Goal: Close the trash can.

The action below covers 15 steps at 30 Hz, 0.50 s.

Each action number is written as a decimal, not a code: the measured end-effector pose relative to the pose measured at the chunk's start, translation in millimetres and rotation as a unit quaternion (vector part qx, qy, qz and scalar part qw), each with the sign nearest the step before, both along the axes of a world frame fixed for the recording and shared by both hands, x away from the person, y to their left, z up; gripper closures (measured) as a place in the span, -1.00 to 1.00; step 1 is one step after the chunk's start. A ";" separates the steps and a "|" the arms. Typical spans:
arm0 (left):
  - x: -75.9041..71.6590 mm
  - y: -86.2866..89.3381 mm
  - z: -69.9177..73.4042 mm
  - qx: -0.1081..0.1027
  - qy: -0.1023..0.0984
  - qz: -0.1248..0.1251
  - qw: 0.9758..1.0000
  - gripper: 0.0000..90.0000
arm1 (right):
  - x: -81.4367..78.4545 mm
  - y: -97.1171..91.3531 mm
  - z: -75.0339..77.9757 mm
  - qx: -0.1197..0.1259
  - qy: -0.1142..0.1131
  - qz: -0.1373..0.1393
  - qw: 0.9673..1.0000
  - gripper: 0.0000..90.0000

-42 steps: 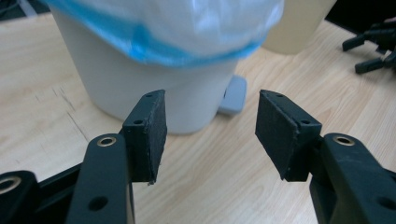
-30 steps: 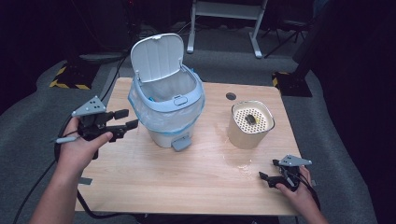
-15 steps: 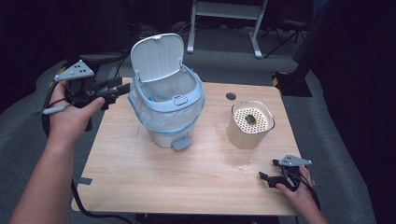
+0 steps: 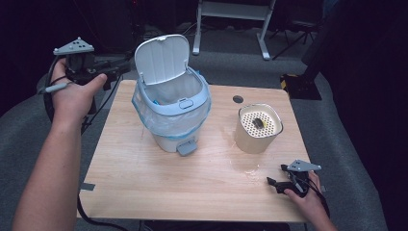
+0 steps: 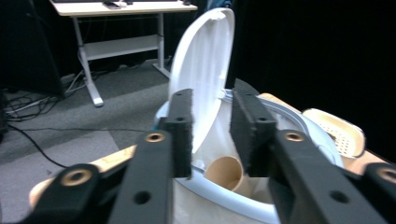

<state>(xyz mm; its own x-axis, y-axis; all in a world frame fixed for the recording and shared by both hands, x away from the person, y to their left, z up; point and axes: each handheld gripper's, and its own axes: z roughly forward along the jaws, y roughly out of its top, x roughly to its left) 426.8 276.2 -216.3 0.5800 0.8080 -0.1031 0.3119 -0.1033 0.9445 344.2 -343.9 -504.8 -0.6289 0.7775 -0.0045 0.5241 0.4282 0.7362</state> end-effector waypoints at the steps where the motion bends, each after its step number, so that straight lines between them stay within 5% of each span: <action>1: 2.1 0.6 1.8 -0.001 0.002 0.006 1.000 0.66 | 0.0 0.0 0.0 0.000 0.000 0.000 1.000 -0.67; 8: 18.8 2.2 14.2 -0.003 0.008 0.032 0.999 1.00 | -0.2 0.0 0.1 -0.001 0.000 0.000 1.000 -0.67; 15: 34.6 -2.5 14.1 0.037 0.012 0.061 0.997 1.00 | -0.2 0.0 0.1 -0.001 0.000 0.000 1.000 -0.67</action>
